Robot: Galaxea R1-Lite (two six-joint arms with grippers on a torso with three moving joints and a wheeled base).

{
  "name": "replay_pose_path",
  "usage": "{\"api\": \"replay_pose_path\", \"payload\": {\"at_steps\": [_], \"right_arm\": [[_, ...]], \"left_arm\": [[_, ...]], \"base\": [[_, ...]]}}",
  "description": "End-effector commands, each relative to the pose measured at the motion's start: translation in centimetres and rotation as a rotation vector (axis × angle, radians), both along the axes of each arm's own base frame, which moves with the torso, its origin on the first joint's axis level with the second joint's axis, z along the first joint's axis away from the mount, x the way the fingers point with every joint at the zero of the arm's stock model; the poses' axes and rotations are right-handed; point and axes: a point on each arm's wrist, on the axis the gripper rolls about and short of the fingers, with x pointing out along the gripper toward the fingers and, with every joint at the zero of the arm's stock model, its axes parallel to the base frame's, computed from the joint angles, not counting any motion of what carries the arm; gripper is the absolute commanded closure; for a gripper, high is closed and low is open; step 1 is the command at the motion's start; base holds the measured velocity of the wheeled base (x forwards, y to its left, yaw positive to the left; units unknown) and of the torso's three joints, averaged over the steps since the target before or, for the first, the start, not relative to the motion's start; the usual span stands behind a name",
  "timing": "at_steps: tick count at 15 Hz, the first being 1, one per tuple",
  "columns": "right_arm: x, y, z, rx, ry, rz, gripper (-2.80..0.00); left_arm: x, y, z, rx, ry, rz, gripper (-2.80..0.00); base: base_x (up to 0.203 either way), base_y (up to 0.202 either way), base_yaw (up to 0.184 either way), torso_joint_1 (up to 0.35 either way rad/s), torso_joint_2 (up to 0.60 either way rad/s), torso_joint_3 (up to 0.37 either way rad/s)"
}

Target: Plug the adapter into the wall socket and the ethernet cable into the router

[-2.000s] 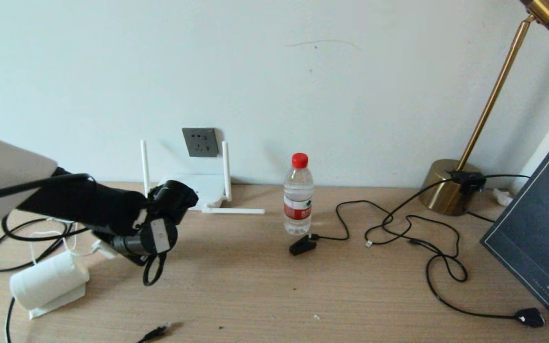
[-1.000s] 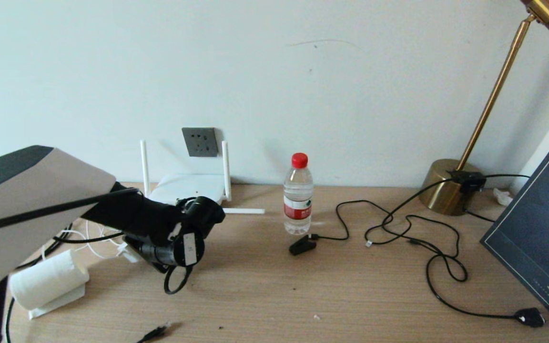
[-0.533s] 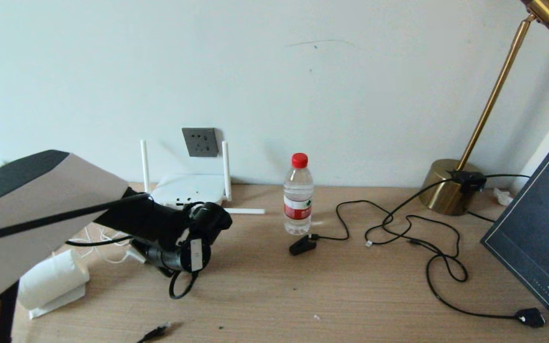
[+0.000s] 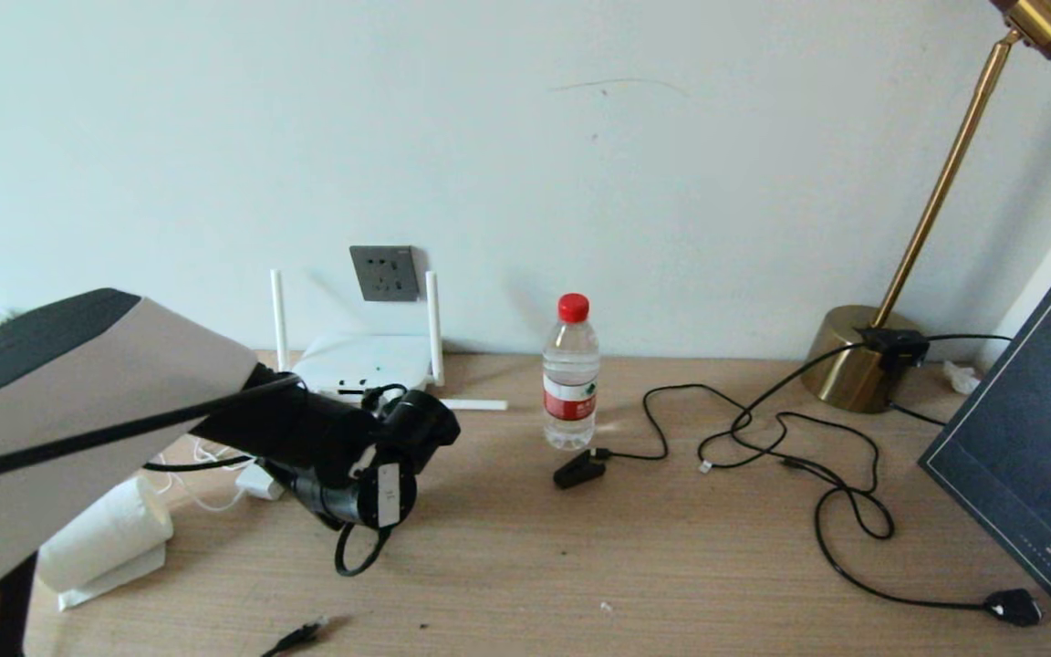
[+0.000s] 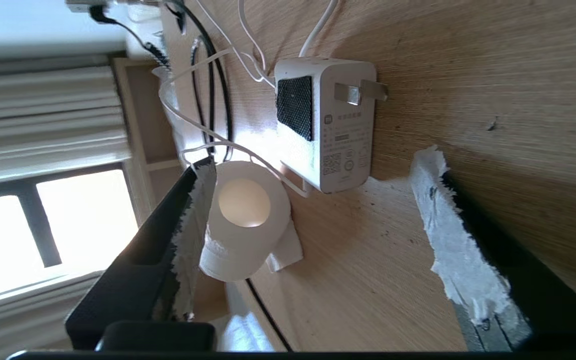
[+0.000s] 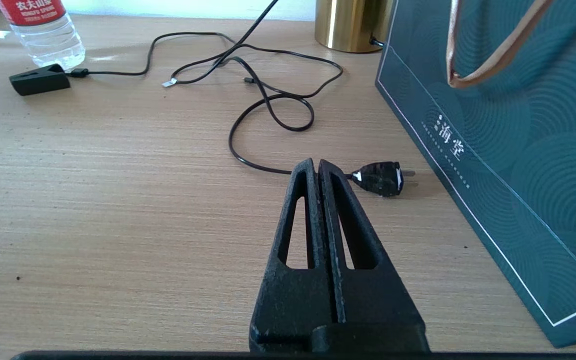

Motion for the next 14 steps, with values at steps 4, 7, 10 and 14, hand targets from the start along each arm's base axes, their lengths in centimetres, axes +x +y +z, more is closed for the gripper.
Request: {"api": "replay_pose_path", "payload": {"at_steps": [4, 7, 10, 14], "right_arm": [[0.0, 0.0, 0.0, 0.000, 0.000, 0.000, 0.00], [0.0, 0.0, 0.0, 0.000, 0.000, 0.000, 0.00], [0.0, 0.0, 0.0, 0.000, 0.000, 0.000, 0.00], [0.0, 0.0, 0.0, 0.000, 0.000, 0.000, 0.00]], "left_arm": [[-1.1, 2.1, 4.8, -0.309, -0.083, 0.013, -2.80], [-1.5, 5.3, 6.5, -0.719, -0.039, 0.082, -2.80], [-1.3, 10.3, 8.2, -1.093, -0.023, 0.153, -2.80], [-0.9, 15.9, 8.4, -1.328, -0.051, 0.213, -2.80]], "base": [[0.000, 0.000, 0.000, 0.000, 0.00, 0.000], [0.000, 0.000, 0.000, 0.000, 0.00, 0.000], [0.000, 0.000, 0.000, 0.000, 0.00, 0.000], [0.000, 0.000, 0.000, 0.000, 0.00, 0.000]]}}
